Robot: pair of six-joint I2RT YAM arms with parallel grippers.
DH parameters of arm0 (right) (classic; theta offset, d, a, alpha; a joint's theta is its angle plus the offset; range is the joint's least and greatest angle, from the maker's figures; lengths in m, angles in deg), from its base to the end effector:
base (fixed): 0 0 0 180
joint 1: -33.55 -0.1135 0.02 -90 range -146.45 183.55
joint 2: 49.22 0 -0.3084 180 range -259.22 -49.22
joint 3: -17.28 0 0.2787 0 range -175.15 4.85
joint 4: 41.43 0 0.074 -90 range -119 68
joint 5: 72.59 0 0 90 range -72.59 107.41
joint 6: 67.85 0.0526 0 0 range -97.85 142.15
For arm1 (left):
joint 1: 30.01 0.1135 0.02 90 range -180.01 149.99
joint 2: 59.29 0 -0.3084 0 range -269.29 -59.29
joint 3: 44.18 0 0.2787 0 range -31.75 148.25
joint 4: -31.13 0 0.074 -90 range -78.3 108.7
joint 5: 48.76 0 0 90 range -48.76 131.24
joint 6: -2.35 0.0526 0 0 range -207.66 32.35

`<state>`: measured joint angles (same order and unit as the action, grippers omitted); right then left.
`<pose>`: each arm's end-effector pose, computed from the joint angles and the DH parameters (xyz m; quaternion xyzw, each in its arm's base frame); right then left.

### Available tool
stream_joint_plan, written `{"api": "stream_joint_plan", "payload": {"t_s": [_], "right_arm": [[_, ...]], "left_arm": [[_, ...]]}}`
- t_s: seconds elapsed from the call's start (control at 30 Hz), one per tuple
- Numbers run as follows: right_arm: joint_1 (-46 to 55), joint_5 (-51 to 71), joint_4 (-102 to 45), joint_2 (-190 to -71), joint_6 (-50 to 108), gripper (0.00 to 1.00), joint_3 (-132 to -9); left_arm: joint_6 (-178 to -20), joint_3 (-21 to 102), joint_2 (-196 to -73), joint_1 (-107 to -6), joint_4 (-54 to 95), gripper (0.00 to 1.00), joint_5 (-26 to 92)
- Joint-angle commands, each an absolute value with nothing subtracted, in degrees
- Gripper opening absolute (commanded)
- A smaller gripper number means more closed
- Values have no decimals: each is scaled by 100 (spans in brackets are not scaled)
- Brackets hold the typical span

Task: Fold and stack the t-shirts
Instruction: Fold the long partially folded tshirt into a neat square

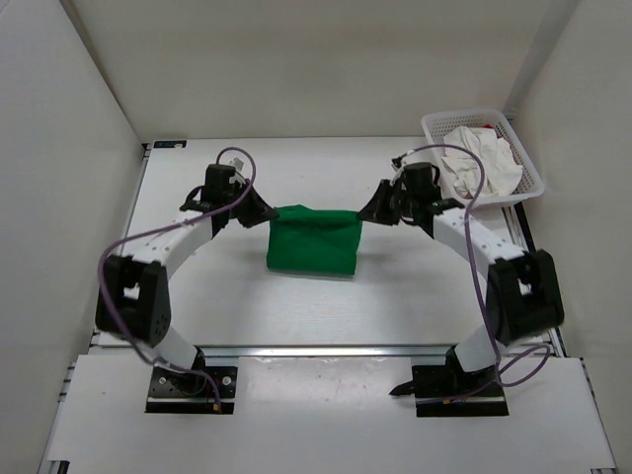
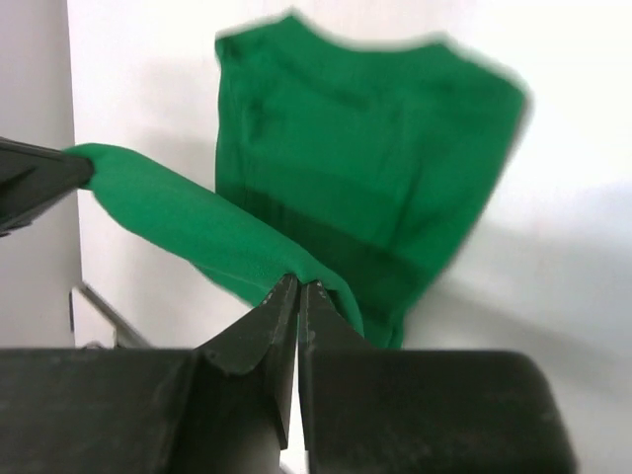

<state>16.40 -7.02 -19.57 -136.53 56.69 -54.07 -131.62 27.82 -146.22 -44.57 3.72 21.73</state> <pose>0.3469 0.1298 0.2702 0.0407 0.8818 0.3584 0.3040 0.3480 -0.1085 0.2664 -0.1626 0.8894 -0.3299 0.2716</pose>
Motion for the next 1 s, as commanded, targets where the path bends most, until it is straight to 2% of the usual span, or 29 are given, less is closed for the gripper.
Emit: {"api": "stream_joint_plan", "payload": {"t_s": [0.0, 0.2, 0.27, 0.37, 0.4, 0.43, 0.47, 0.5, 0.57, 0.63, 0.67, 0.7, 0.73, 0.77, 0.8, 0.83, 0.97], "right_arm": [[1895, -826, -1705, -14368, 5169, 0, -6385], [2115, -835, -1221, -15915, 4869, 0, -7564], [2142, -799, -1108, -16240, 4869, 0, -7811], [2151, -712, -774, -16601, 4746, 2, -8312], [2151, -659, -695, -16690, 4720, 6, -8539], [2125, -607, -633, -16725, 4711, 19, -8750], [2124, -528, -545, -16734, 4711, 34, -8822], [2107, -483, -510, -16682, 4693, 45, -8892], [2063, -361, -527, -16401, 4685, 53, -8780], [1949, -141, -685, -15832, 4702, 56, -8412], [1818, -79, -894, -15681, 4780, 55, -8053], [1782, -105, -1157, -15384, 4851, 42, -7858], [1642, -253, -1534, -15094, 4973, 33, -7369], [1502, -324, -1677, -14995, 5053, 17, -6946], [1405, -455, -1870, -14907, 5141, 5, -6629], [1221, -561, -2063, -14871, 5194, 0, -6460], [745, -448, -2521, -15090, 5387, 0, -5643]], "left_arm": [[-13020, 3625, -15487, -4293, 465, 0, 2278], [-12923, 4769, -16957, -4275, 183, 2, 2533], [-12966, 4884, -17134, -4284, 191, 5, 2656], [-13089, 4867, -17196, -4153, 402, 18, 2709], [-13116, 4867, -17205, -4100, 446, 26, 2613], [-13160, 4850, -17179, -4073, 429, 37, 2578], [-13204, 4841, -17100, -4003, 533, 44, 2534], [-13239, 4763, -16934, -3959, 613, 46, 2551], [-13265, 4587, -16452, -3915, 788, 45, 2664], [-13283, 4219, -16056, -3958, 946, 44, 2674], [-13266, 4112, -15801, -4046, 973, 44, 2622], [-13344, 3816, -15686, -4125, 1087, 44, 2438], [-13397, 3386, -15476, -4221, 1393, 43, 2315], [-13545, 3156, -15334, -4309, 1578, 42, 2157], [-13642, 2771, -15281, -4423, 1780, 42, 2129], [-13669, 2506, -15298, -4642, 1982, 42, 2164], [-13617, 1837, -15648, -4943, 2221, 40, 2243]]}}
